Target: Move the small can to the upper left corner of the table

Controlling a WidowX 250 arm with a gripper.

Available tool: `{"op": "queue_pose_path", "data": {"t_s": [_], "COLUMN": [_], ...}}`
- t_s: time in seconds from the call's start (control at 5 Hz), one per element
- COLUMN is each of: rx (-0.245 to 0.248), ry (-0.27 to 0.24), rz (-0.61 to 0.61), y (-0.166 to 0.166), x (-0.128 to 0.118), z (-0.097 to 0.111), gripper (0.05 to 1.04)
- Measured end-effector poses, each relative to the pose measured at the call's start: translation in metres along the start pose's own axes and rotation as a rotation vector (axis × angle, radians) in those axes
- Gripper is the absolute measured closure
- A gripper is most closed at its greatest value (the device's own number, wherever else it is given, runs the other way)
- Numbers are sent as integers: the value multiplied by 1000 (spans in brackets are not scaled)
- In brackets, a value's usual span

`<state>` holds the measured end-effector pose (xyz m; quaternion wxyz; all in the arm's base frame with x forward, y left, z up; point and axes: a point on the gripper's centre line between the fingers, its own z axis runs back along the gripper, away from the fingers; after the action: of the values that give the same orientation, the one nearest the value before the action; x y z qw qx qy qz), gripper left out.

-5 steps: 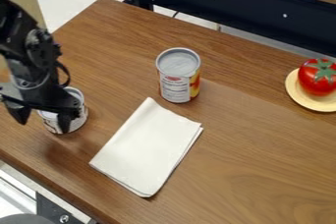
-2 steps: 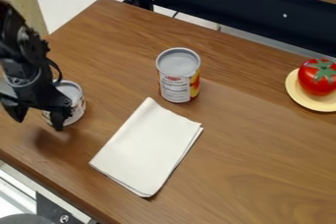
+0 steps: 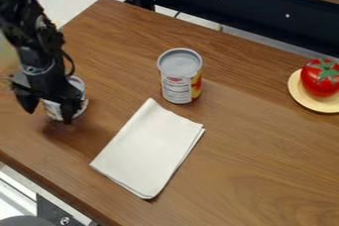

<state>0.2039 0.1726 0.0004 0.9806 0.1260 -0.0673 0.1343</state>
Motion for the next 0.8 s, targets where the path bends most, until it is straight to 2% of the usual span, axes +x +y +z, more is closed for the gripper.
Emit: {"op": "queue_pose_path", "data": {"t_s": [0.4, 0.8], "rx": [-14, -13], "ry": [33, 2], "rz": [-19, 49], "y": [-20, -34], "x": [7, 28], "z": [-1, -3], "gripper": [87, 87]}}
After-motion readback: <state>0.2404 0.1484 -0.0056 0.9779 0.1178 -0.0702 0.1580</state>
